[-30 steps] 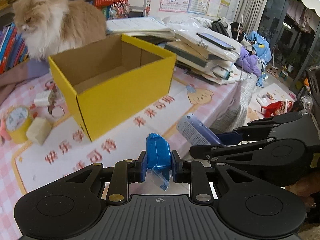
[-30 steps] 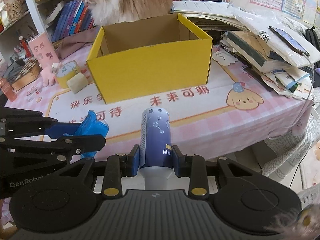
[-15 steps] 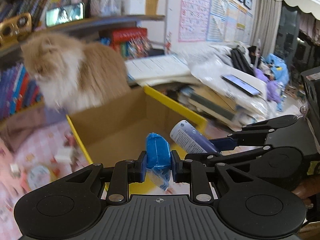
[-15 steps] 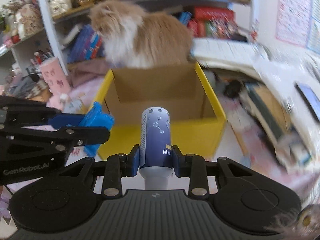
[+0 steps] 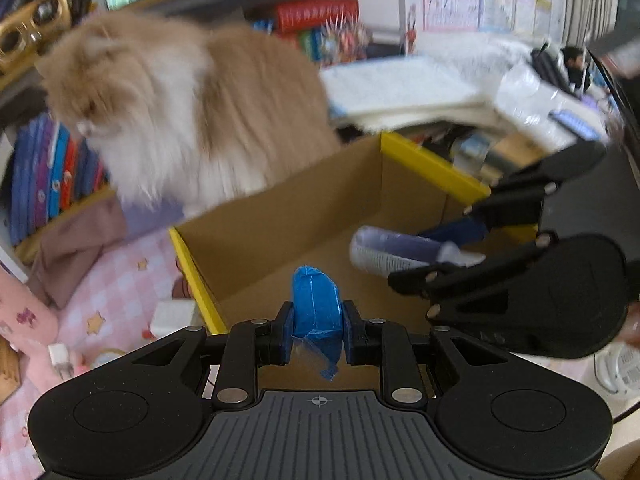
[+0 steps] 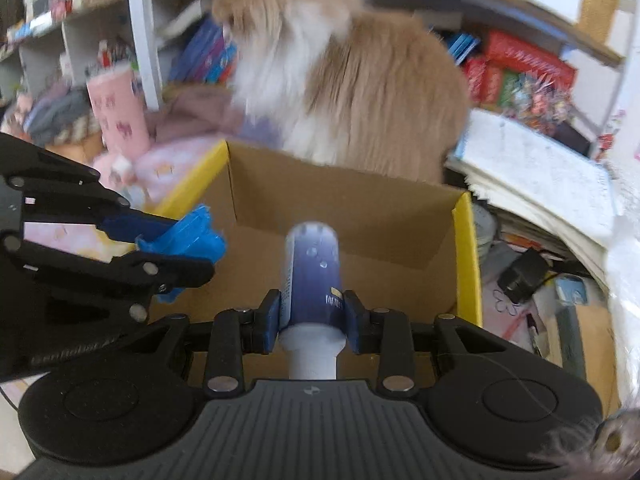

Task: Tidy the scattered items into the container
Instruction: 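Lower the bottle into the box and open the right tool while the left drops the clip in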

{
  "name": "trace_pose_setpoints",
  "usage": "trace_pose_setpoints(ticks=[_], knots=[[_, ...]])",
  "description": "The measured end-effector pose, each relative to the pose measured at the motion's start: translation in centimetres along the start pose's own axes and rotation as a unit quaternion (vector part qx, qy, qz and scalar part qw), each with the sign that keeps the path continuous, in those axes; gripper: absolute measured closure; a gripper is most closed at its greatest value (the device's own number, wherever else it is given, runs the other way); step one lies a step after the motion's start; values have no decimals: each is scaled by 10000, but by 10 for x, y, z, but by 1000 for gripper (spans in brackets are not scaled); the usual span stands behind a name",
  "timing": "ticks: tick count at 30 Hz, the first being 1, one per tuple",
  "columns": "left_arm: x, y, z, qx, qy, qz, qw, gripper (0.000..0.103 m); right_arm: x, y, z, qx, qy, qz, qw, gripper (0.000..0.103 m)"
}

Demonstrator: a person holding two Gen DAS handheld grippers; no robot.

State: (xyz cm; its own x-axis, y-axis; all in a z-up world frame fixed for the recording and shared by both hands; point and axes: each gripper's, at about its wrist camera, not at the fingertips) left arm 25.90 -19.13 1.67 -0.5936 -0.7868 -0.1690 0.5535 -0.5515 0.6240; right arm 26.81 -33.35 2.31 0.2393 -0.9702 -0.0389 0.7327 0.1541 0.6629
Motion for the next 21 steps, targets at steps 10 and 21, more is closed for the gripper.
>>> trace_pose_setpoints(ticks=[10, 21], knots=[[15, -14, -26, -449, 58, -105, 9989, 81, 16, -18, -42, -899, 171, 17, 9958, 72], [20, -15, -10, -207, 633, -146, 9977, 28, 16, -19, -29, -688, -63, 5, 9976, 51]])
Point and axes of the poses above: each gripper's, at about its wrist camera, not at the fingertips, and z roughly against the way its jaws point, x to its right, y to its top, and after that the axes turned 7 degrees about -z, right-handed
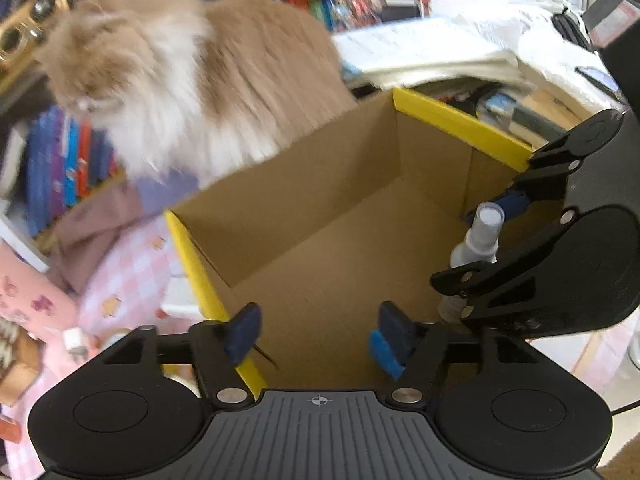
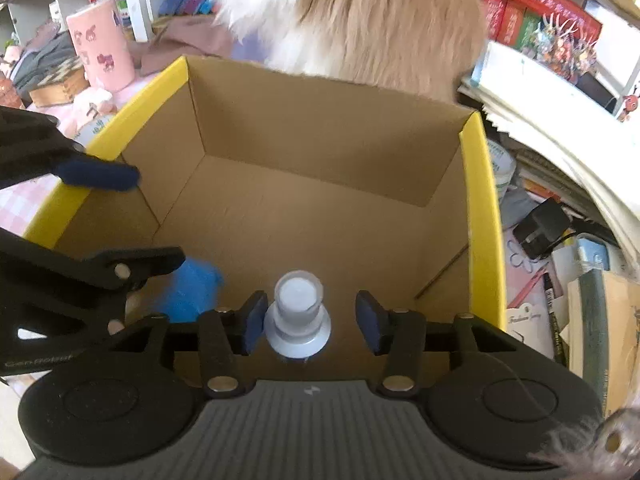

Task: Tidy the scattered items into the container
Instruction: 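Lower the bottle into the box and open the right tool while the left drops the clip in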

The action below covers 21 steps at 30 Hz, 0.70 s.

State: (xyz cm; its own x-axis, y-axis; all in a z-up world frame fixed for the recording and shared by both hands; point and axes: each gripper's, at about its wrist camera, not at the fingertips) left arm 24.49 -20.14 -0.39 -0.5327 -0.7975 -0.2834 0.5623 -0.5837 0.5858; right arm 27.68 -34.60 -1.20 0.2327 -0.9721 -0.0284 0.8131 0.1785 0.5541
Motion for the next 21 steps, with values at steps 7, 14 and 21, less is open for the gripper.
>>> trace_pose_setpoints(ticks=[7, 14, 21], knots=[[-1, -9, 34, 540, 57, 218, 9983, 13, 0, 0, 38, 705, -89, -220, 9972, 38], [-6, -30, 70, 1218, 128, 602, 9906, 7, -9, -14, 73, 1214, -206, -535, 9909, 27], [-15, -56, 94, 1396, 157, 988, 9851, 7, -31, -43, 99, 1599, -490, -799, 9827, 24]])
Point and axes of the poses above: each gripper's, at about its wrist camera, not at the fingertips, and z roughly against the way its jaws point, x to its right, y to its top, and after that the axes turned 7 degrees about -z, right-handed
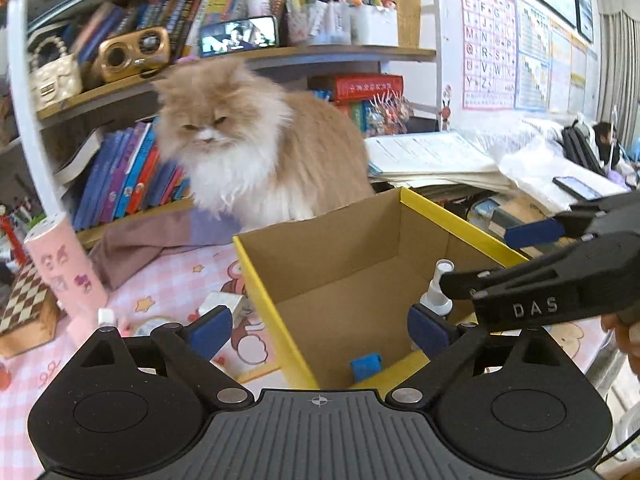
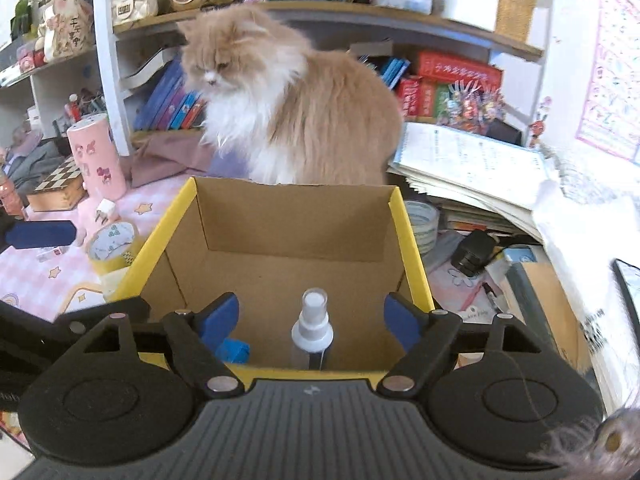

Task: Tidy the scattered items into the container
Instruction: 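Lower the bottle into the box and open the right tool while the left drops the clip in, then withdraw both open tools from the yellow box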

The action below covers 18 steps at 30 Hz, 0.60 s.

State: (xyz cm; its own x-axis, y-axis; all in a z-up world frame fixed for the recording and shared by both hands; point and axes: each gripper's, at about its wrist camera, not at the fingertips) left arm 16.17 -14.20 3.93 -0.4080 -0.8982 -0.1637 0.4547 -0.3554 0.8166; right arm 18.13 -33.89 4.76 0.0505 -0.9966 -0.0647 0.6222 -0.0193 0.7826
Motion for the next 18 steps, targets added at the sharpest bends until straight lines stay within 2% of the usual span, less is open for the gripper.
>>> trace_pose_setpoints(ticks=[4, 10, 18], knots=[[-7, -16, 17, 31, -74, 136, 9999, 7, -15, -14, 17, 153, -182, -66, 9997, 24], [-14, -41, 39, -49, -203, 39, 9998, 7, -39, -37, 38, 234, -402, -229, 9987, 23], [-34, -81, 64, -400, -273, 161, 9987, 6, -81, -73, 54, -93, -524, -404, 9978, 23]])
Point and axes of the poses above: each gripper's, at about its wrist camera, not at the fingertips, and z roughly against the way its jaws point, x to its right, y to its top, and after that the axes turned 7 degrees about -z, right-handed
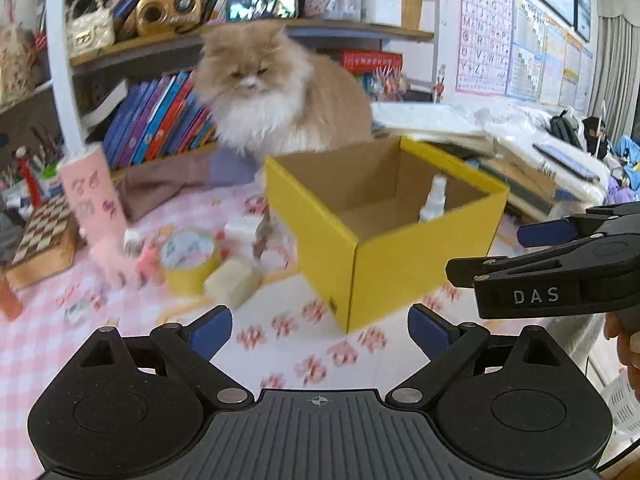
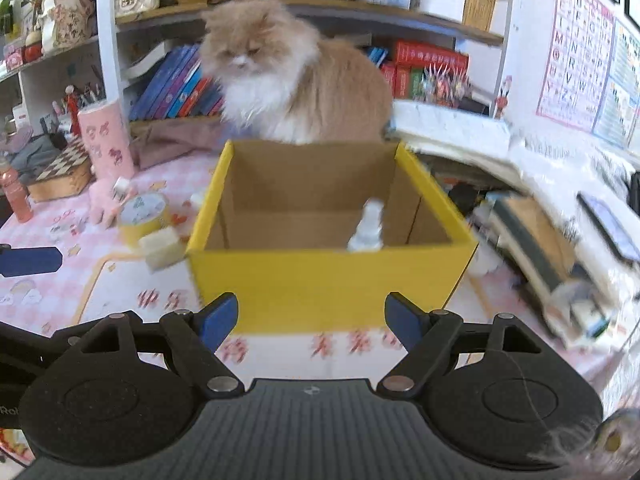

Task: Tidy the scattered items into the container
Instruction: 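Withdraw both open tools from the yellow box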

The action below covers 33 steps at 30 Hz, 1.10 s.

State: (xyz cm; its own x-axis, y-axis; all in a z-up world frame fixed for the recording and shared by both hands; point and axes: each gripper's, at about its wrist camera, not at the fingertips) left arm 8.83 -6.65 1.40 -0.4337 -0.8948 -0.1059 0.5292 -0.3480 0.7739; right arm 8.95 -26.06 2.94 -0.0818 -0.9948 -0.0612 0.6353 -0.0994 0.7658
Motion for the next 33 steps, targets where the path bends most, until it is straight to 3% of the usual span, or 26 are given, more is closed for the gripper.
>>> trace_pose_setpoints(ticks=[5, 19, 33], knots=[[-18, -24, 13, -291, 115, 164, 9994, 6, -28, -21, 10, -194, 82, -40, 9998, 23], [-73, -66, 62, -310, 569, 410, 9971, 6, -108, -45, 26, -307, 525, 149, 9980, 23], [-103, -90, 90, -283, 887, 690, 9933, 6, -150, -56, 34, -378, 719, 367, 9960, 23]])
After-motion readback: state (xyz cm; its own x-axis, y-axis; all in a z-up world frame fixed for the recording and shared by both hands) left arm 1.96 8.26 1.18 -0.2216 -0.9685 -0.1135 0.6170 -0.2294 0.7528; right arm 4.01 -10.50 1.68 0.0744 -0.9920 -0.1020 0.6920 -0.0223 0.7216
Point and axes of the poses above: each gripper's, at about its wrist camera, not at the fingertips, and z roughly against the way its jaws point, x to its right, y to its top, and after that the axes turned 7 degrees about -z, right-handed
